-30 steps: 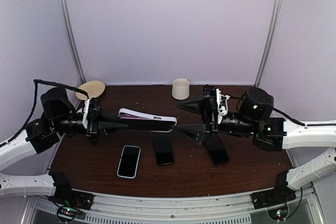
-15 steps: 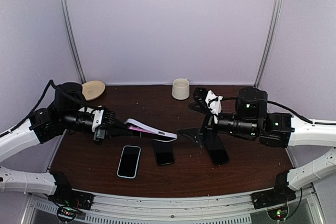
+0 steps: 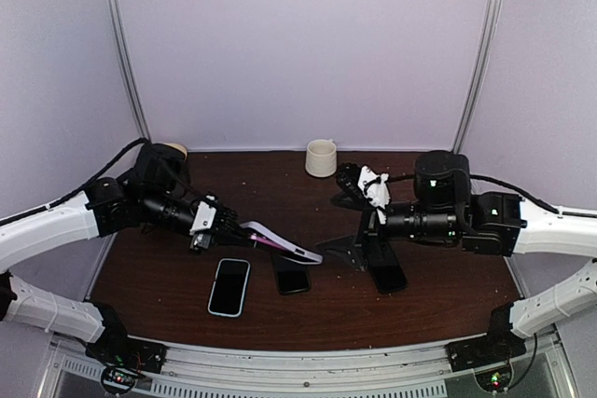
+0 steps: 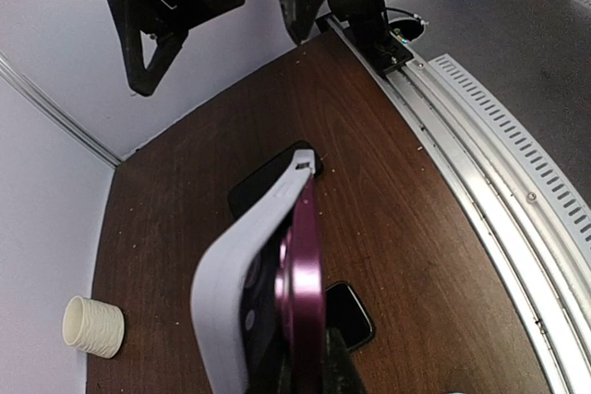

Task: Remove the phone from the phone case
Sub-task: Remove the phone case from the phone.

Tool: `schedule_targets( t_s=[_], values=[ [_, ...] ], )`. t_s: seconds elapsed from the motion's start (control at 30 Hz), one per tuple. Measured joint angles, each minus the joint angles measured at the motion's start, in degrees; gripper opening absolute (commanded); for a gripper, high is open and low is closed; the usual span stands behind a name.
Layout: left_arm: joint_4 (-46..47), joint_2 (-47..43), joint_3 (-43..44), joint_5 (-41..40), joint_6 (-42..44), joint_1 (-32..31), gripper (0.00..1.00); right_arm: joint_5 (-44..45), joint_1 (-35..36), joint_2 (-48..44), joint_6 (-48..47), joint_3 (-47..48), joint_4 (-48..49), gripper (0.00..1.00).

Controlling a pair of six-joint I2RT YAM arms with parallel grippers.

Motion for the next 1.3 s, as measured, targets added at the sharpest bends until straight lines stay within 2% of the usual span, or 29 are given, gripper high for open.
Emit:
schedule_targets(
  t_s=[0.4,0.73,1.3],
  values=[
    [4.7,1.5,-1.5,-0.9,-5.0,-1.9,0.00,1.8,4.8,10.3,1.2,10.1,1.9,0.81],
    [5.4,0.2,-2.9,-2.5,-7.1,-3.0,0.00,4.6,6.6,20.4,2.4,18.2,2.8,0.56],
    [5.8,-2.0,-3.3,-3.1,-7.8,-3.3,0.00,6.0,7.8,23.0,1.5,21.7,0.1,0.38]
  ],
)
